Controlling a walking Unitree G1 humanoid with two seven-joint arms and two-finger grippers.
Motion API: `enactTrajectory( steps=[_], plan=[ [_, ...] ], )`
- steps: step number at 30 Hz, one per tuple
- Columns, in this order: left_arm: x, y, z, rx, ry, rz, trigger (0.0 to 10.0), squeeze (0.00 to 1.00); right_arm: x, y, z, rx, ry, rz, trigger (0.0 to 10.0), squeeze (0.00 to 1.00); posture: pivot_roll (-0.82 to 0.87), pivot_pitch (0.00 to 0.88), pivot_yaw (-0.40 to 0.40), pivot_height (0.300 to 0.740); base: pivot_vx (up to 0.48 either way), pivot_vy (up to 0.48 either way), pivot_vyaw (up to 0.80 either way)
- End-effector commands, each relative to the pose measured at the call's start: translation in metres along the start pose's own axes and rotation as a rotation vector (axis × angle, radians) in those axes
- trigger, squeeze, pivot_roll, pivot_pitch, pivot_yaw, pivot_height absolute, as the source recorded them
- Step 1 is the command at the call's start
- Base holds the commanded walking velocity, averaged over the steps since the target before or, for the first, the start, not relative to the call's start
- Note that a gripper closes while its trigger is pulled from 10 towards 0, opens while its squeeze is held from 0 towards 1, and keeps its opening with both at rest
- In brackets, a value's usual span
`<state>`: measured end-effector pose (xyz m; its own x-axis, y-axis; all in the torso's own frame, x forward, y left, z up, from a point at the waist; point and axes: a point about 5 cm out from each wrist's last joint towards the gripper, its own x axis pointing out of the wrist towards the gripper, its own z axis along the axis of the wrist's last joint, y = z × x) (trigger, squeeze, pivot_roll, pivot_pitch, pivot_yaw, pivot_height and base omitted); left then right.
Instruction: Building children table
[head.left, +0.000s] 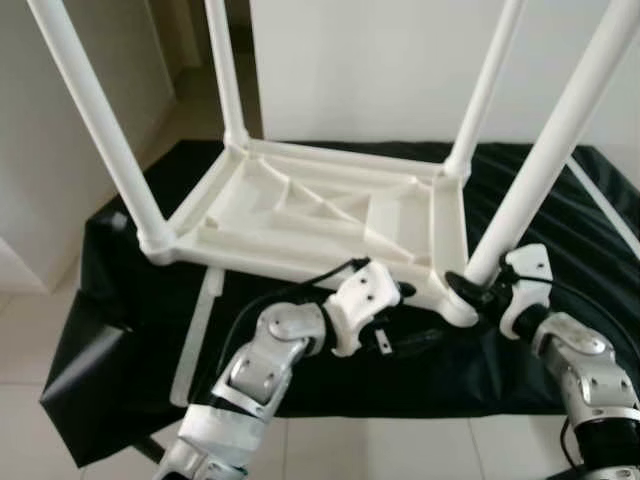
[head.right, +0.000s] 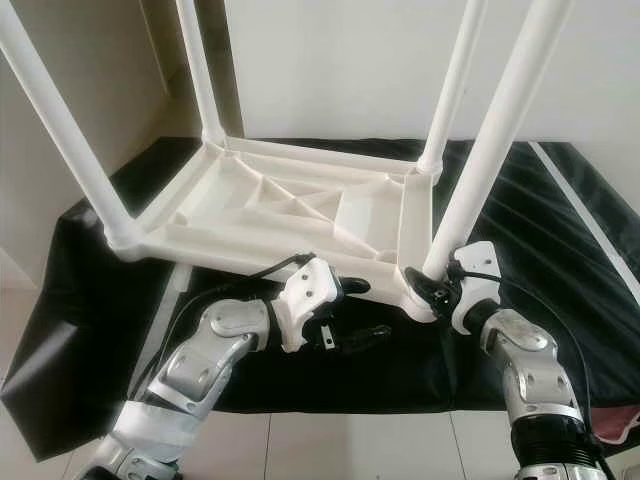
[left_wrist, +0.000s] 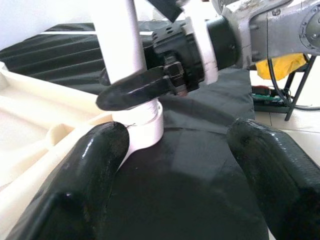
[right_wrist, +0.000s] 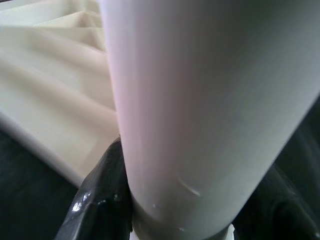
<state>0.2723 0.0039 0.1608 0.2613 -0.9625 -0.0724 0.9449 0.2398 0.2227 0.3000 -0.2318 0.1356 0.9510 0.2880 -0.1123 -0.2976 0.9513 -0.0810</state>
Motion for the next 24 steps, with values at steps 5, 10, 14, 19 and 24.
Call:
enactTrajectory(
  steps=[5, 10, 14, 19, 24],
  plan=[
    [0.001, -0.003, -0.003, -0.007, 0.003, 0.027, 10.0, 0.0, 0.0, -0.003, -0.009, 0.129, 0.05, -0.263, 10.0, 0.0, -0.02, 0.0, -0.014, 0.74, 0.0, 0.0, 0.0],
    [-0.001, -0.006, -0.004, -0.013, 0.006, 0.017, 10.0, 0.0, -0.002, 0.013, -0.013, 0.199, 0.037, -0.438, 10.0, 0.0, -0.03, 0.0, -0.006, 0.74, 0.0, 0.0, 0.0],
    [-0.001, -0.006, -0.004, -0.015, 0.007, 0.013, 10.0, 0.0, -0.003, 0.019, -0.014, 0.207, 0.04, -0.526, 10.0, 0.0, -0.03, 0.0, -0.003, 0.74, 0.0, 0.0, 0.0],
    [0.001, -0.009, -0.005, -0.022, 0.011, 0.005, 10.0, 0.0, -0.006, 0.047, -0.02, 0.307, 0.053, -0.931, 10.0, 0.0, -0.03, 0.0, -0.005, 0.74, 0.0, 0.0, 0.0],
    [0.002, -0.009, -0.003, -0.023, 0.006, 0.003, 10.0, 0.0, 0.001, 0.059, -0.017, 0.338, 0.046, -0.919, 10.0, 0.0, -0.03, 0.0, -0.007, 0.74, 0.0, 0.0, 0.0]
  ],
)
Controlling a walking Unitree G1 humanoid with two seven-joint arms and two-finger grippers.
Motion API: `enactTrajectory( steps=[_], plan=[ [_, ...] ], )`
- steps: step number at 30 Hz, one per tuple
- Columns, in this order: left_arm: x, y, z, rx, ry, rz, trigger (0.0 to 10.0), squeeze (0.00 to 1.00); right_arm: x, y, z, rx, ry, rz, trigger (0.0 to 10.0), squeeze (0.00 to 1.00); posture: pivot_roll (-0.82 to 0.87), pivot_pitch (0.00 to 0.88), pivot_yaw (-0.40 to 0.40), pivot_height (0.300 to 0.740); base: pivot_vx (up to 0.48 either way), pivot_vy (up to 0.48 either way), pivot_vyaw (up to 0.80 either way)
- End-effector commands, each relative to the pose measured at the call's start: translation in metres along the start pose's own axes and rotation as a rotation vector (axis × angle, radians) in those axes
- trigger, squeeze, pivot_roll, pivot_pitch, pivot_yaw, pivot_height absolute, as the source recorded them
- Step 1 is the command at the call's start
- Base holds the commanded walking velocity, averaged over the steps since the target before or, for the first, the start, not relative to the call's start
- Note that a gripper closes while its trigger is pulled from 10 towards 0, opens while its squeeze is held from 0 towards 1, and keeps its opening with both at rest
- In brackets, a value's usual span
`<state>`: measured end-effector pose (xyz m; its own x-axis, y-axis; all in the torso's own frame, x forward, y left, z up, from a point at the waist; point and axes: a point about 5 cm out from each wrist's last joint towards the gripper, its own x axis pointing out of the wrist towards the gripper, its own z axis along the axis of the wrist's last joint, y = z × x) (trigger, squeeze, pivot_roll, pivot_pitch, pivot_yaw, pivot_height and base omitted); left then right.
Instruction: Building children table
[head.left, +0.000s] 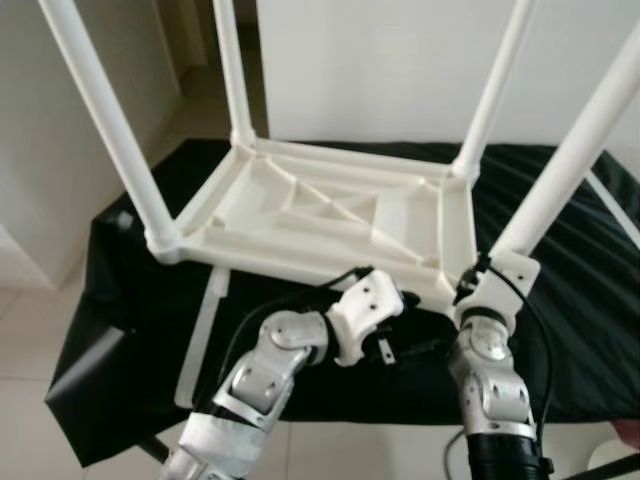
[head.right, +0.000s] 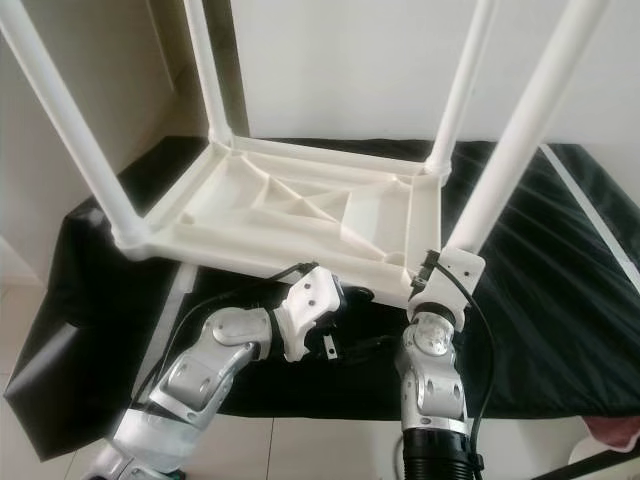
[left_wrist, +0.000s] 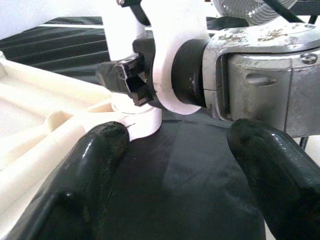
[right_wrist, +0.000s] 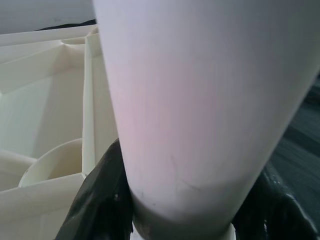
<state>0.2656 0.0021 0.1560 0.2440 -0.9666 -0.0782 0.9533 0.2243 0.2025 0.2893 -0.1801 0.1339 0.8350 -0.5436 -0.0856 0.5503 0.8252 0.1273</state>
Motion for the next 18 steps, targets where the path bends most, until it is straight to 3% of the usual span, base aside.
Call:
enactTrajectory(
  steps=[1, 3, 13, 14, 15, 18],
  plan=[
    [0.001, -0.001, 0.0, -0.004, 0.004, 0.021, 10.0, 0.0, -0.006, -0.004, -0.02, 0.013, 0.094, -0.065, 10.0, 0.0, -0.03, 0.0, -0.007, 0.74, 0.0, 0.0, 0.0],
    [0.001, -0.002, 0.0, -0.004, 0.003, 0.022, 10.0, 0.0, -0.005, 0.002, -0.015, 0.049, 0.085, -0.014, 10.0, 0.0, -0.03, 0.0, -0.012, 0.74, 0.0, 0.0, 0.0],
    [-0.001, 0.002, 0.001, -0.009, 0.003, 0.054, 10.0, 0.0, -0.01, 0.008, -0.016, 0.04, 0.062, 0.093, 10.0, 0.0, -0.01, 0.0, -0.015, 0.74, 0.0, 0.0, 0.0],
    [-0.001, 0.002, 0.001, -0.008, 0.003, 0.057, 10.0, 0.0, -0.01, 0.008, -0.014, 0.049, 0.043, 0.118, 10.0, 0.64, 0.0, 0.0, -0.016, 0.74, 0.0, 0.0, 0.0],
    [-0.001, 0.003, 0.002, -0.007, 0.002, 0.061, 10.0, 0.0, -0.01, 0.006, -0.01, 0.072, 0.016, 0.16, 10.0, 1.0, 0.0, 0.0, -0.019, 0.74, 0.0, 0.0, 0.0],
    [-0.002, 0.004, 0.002, -0.004, 0.005, 0.066, 10.0, 0.0, -0.011, 0.0, -0.004, 0.066, -0.019, 0.197, 10.0, 1.0, 0.01, 0.0, -0.024, 0.74, 0.0, 0.0, 0.0]
  ],
)
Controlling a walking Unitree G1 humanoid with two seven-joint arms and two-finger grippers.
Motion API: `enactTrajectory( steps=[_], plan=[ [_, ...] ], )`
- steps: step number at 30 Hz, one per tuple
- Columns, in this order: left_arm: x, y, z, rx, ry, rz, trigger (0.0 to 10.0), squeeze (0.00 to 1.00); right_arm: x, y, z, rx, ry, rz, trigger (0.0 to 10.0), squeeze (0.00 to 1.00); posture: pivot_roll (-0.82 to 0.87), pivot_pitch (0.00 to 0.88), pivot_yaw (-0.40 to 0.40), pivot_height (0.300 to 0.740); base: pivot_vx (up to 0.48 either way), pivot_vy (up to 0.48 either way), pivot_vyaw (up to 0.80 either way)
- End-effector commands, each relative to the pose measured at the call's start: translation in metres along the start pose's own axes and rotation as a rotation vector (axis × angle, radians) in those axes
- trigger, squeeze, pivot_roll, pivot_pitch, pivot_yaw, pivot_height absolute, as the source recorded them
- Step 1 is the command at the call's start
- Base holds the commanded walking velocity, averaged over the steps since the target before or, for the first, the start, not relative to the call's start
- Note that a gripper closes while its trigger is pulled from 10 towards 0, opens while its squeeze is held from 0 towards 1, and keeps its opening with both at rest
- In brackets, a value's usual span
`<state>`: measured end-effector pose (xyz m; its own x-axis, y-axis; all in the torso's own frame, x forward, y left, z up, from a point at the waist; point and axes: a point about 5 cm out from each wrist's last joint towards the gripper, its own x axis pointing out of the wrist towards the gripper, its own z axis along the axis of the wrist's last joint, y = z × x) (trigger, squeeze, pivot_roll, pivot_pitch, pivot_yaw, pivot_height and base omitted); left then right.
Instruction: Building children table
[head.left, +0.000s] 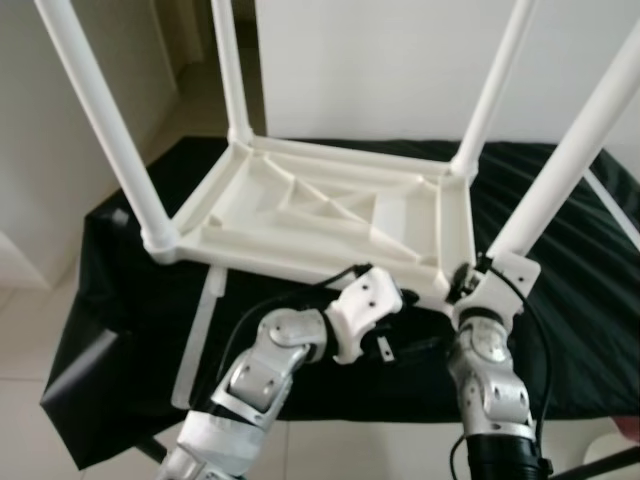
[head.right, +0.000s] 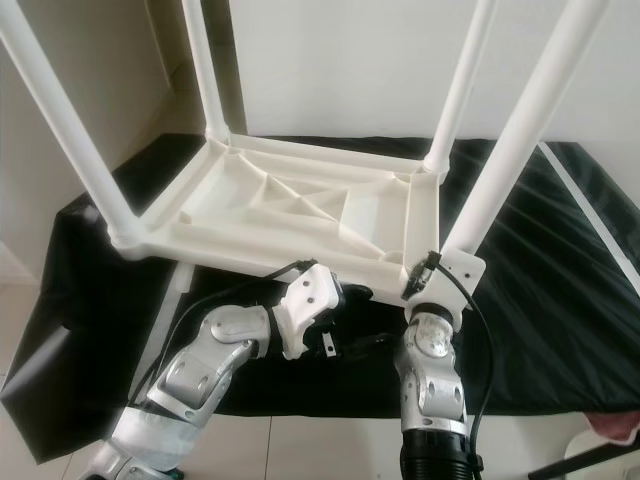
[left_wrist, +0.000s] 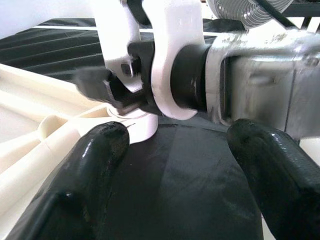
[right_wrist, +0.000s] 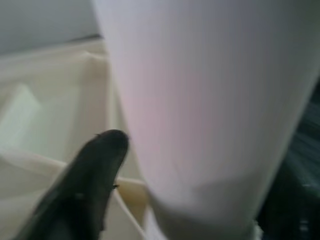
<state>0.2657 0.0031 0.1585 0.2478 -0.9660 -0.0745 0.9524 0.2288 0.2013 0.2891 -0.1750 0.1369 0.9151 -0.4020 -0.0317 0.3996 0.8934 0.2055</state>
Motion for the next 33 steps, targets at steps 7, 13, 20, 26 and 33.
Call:
enactTrajectory(
  steps=[7, 13, 20, 26, 33],
  plan=[
    [-0.003, 0.0, -0.003, -0.009, 0.011, 0.066, 10.0, 0.0, -0.019, -0.018, -0.001, -0.023, -0.025, 0.117, 10.0, 1.0, 0.0, 0.0, -0.026, 0.74, 0.0, 0.0, 0.0],
    [0.0, 0.001, -0.002, -0.013, 0.005, 0.061, 10.0, 0.0, -0.021, -0.031, 0.002, -0.046, -0.025, 0.267, 10.0, 0.34, 0.0, 0.0, -0.029, 0.74, 0.0, 0.0, 0.0],
    [-0.001, 0.008, -0.001, 0.0, 0.006, 0.085, 10.0, 0.0, -0.015, -0.06, 0.004, -0.193, -0.041, 0.404, 10.0, 0.0, 0.0, 0.0, -0.047, 0.74, 0.0, 0.0, 0.0],
    [0.001, 0.008, 0.0, 0.015, 0.009, 0.079, 10.0, 0.0, -0.001, -0.066, 0.008, -0.268, -0.054, 0.503, 10.0, 0.0, 0.01, 0.0, -0.047, 0.74, 0.0, 0.0, 0.0],
    [0.001, 0.011, 0.001, 0.028, 0.014, 0.085, 10.0, 0.0, 0.018, -0.056, 0.005, -0.295, -0.036, 0.581, 10.0, 0.0, 0.01, 0.0, -0.037, 0.74, 0.0, 0.0, 0.0]
  ],
)
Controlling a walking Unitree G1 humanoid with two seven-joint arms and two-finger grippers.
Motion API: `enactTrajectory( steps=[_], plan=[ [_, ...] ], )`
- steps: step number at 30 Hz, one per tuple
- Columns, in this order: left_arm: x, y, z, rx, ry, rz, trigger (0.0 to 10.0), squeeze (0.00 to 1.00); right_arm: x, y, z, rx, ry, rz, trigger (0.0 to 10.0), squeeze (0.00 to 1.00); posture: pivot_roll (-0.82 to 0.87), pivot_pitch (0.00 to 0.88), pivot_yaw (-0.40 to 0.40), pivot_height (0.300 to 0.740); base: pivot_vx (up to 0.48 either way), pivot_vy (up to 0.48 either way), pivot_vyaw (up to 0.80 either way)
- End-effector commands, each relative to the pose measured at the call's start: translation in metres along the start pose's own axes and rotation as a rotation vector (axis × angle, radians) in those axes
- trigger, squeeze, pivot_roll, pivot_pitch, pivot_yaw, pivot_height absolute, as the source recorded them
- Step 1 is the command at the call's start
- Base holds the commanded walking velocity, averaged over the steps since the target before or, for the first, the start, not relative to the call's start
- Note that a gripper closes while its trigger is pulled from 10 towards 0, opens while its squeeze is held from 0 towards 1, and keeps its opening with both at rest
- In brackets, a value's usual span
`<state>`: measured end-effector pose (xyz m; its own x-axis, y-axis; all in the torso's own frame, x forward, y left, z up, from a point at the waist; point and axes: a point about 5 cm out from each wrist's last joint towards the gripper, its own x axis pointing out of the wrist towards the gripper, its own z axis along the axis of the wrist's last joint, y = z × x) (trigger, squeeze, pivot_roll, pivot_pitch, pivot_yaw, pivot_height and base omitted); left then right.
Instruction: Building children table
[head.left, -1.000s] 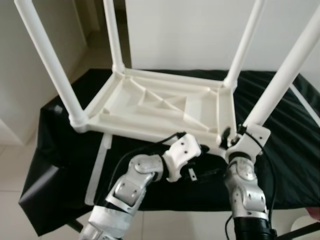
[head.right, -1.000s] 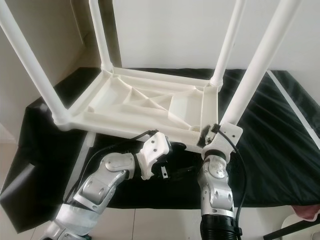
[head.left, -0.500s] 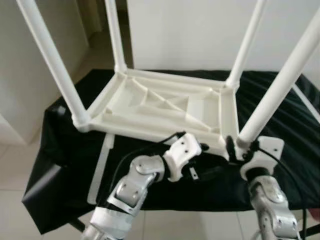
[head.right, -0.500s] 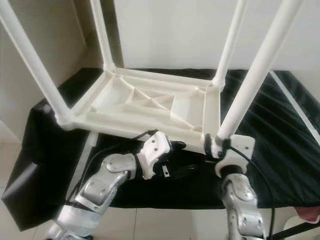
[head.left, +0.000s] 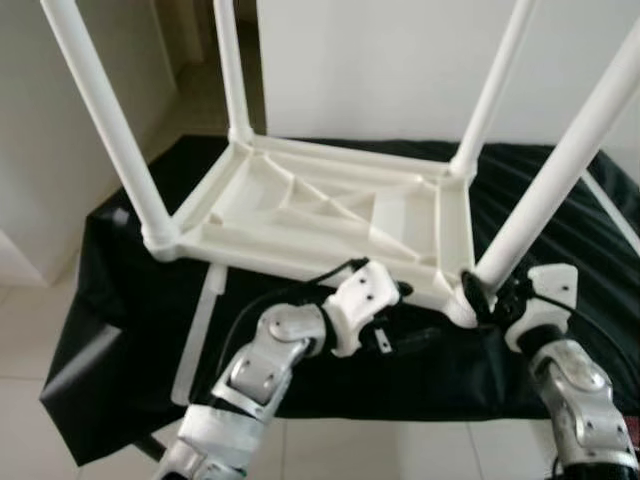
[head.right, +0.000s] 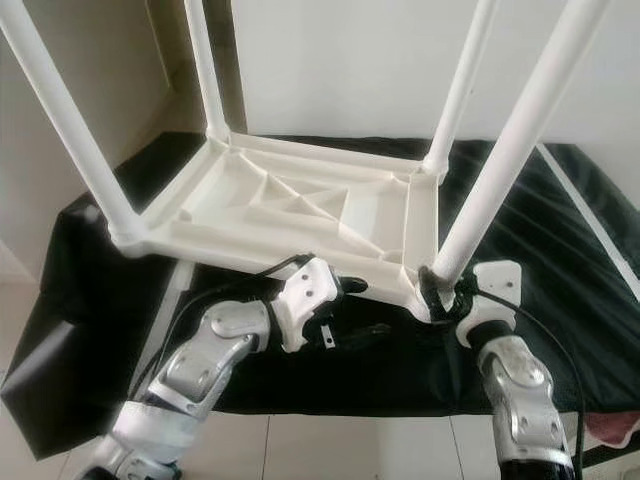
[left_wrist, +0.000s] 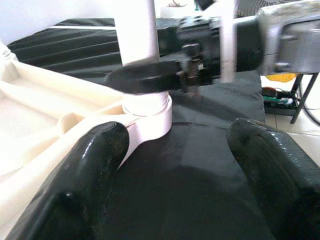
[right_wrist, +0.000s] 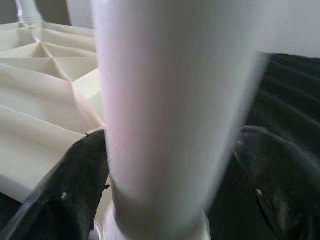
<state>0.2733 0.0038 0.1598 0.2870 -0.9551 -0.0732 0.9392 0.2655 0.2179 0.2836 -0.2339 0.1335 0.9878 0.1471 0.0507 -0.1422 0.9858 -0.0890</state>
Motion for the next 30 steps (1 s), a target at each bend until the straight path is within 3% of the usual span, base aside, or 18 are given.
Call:
enactTrajectory(
  steps=[1, 4, 5, 6, 7, 8, 20, 21, 30],
  plan=[
    [0.0, 0.003, 0.002, 0.014, 0.004, 0.044, 10.0, 0.0, 0.003, 0.002, -0.004, -0.013, 0.015, 0.034, 10.0, 0.0, 0.01, 0.0, -0.037, 0.74, 0.0, 0.0, 0.0],
    [0.001, 0.002, 0.002, 0.02, 0.004, 0.037, 10.0, 0.0, 0.01, 0.006, -0.004, -0.009, 0.02, 0.076, 10.0, 0.0, 0.02, 0.0, -0.035, 0.74, 0.0, 0.0, 0.0],
    [0.002, 0.002, 0.003, 0.025, 0.004, 0.033, 10.0, 0.0, 0.015, 0.01, -0.005, -0.006, 0.026, 0.115, 8.9, 0.0, 0.02, 0.0, -0.034, 0.74, 0.0, 0.0, 0.0],
    [0.003, 0.003, 0.004, 0.026, 0.001, 0.033, 10.0, 0.0, 0.02, 0.014, -0.007, -0.018, 0.033, 0.146, 5.2, 0.0, 0.03, 0.0, -0.034, 0.74, 0.0, 0.0, 0.0],
    [0.003, 0.003, 0.005, 0.027, -0.003, 0.033, 10.0, 0.0, 0.022, 0.016, -0.008, -0.023, 0.037, 0.167, 3.9, 0.0, 0.03, 0.0, -0.034, 0.74, 0.0, 0.0, 0.0],
    [0.003, 0.004, 0.005, 0.028, -0.004, 0.035, 10.0, 0.0, 0.021, 0.018, -0.011, -0.034, 0.044, 0.179, 0.0, 0.0, 0.03, 0.0, -0.033, 0.74, 0.0, 0.0, 0.0],
    [0.001, 0.006, 0.005, 0.043, 0.004, 0.028, 10.0, 0.0, 0.011, 0.014, -0.026, -0.007, 0.079, 0.163, 0.0, 0.0, 0.04, 0.0, -0.016, 0.74, 0.0, 0.0, 0.0],
    [0.001, 0.006, 0.004, 0.043, 0.007, 0.028, 10.0, 0.0, 0.01, 0.013, -0.026, 0.013, 0.082, 0.132, 10.0, 0.0, 0.03, 0.0, -0.012, 0.74, 0.0, 0.0, 0.0],
    [0.005, 0.005, 0.005, 0.038, 0.001, 0.012, 10.0, 0.0, 0.012, 0.021, -0.015, 0.106, 0.052, -0.044, 10.0, 0.0, 0.0, 0.0, -0.002, 0.74, 0.0, 0.0, 0.0]
  ],
)
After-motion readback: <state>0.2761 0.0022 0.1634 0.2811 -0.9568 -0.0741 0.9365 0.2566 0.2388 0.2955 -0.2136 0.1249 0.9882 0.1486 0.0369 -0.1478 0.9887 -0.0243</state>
